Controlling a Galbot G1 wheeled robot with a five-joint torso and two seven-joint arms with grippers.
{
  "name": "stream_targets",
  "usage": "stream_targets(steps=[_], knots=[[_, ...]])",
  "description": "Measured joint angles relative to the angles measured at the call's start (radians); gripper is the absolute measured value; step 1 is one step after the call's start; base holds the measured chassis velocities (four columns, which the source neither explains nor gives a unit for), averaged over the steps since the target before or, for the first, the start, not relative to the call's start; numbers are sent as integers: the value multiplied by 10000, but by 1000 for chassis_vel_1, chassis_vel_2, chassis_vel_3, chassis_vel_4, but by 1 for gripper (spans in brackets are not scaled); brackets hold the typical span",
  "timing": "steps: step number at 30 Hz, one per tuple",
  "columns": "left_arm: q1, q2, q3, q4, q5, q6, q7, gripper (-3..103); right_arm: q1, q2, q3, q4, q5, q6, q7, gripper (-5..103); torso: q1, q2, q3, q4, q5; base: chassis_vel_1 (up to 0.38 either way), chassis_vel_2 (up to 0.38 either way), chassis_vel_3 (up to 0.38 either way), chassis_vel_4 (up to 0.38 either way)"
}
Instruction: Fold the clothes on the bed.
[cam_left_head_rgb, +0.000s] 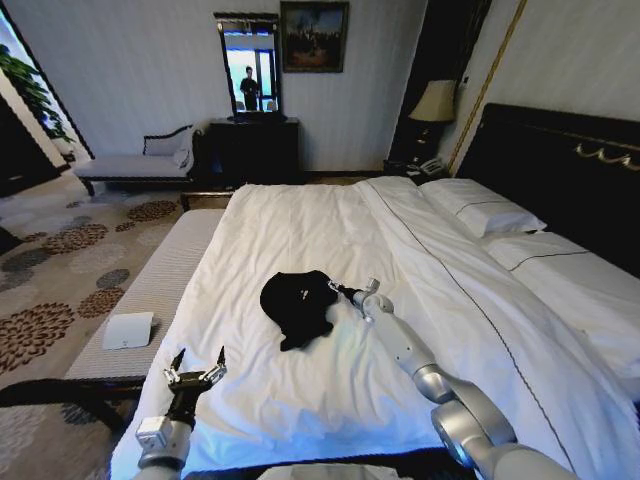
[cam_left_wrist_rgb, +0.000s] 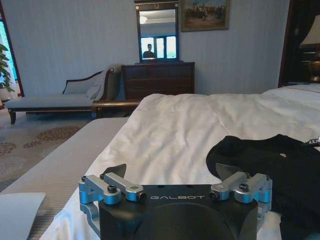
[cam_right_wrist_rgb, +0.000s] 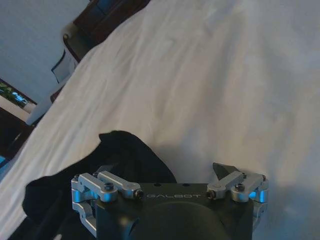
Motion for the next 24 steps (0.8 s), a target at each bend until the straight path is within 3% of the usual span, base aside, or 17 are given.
stream_targets(steps=[3,5,7,14,16,24], knots=[[17,6,-35,-14,-1,0,-2,100,159,119,142,-359,-61,-16,-9,97,0,0,0,1,0,0,0,0,0],[44,22,-92,-61,-13,0,-4,100,279,207,250,-670,-193,-27,-67,88,0,0,0,0,0,0,0,0,0],[61,30,-122,-92,-23,0,-5,100,319,232,284,-773,-242,-19,-95,88,1,0,0,0,0,0,0,0,0],[62,48,-141,-127,-38,19,-50,100,279,240,334,-787,-280,-3,-135,55,0,0,0,0,0,0,0,0,0],[40,58,-127,-119,-38,48,-70,100,241,233,323,-733,-277,-6,-134,55,0,0,0,0,0,0,0,0,0],[-190,233,-164,-29,-498,338,-214,100,-37,208,277,-407,-267,-26,-132,21,0,0,0,0,0,0,0,0,0]])
